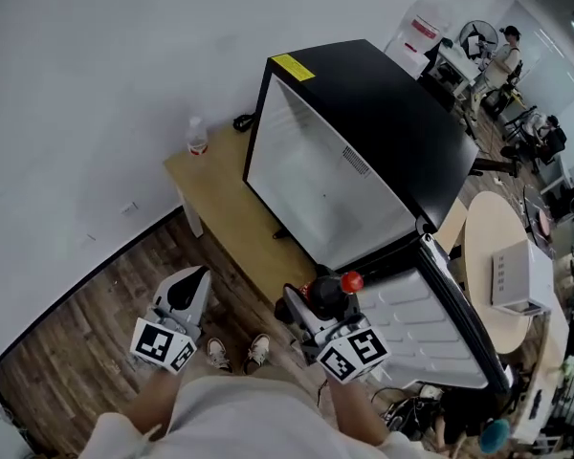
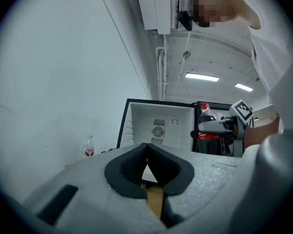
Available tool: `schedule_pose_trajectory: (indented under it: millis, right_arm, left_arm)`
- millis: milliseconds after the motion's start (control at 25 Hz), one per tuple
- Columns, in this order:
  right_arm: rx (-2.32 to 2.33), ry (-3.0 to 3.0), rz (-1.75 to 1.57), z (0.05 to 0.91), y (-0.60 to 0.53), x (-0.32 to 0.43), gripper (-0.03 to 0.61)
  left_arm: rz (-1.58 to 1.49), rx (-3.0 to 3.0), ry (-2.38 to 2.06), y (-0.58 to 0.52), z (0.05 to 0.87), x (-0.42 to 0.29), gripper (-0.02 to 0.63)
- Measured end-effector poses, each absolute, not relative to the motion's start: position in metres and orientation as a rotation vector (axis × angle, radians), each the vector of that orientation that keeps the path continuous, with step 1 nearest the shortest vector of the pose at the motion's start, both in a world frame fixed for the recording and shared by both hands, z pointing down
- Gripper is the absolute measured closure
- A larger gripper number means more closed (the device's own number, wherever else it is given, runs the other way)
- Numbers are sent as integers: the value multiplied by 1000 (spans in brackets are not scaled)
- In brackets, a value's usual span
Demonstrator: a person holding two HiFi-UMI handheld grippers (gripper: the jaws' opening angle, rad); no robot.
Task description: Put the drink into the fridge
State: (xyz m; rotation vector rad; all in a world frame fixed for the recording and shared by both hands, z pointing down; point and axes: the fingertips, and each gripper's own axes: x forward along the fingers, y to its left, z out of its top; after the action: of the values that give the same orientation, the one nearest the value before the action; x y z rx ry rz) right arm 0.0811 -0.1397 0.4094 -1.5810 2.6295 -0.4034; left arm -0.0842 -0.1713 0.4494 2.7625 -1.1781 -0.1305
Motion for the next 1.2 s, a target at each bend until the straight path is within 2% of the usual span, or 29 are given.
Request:
schedule_pose_trajectory:
  millis: [400,1200]
  right_arm:
    - [-1567,2656,-285,410,-199,103,267]
    - [-1892,2549,-168,463,-325,137,267]
  left_arm:
    - [-96,2837,-1175,-193,433,-35,598]
    - [2,2786,-1230,-227,458,-38,598]
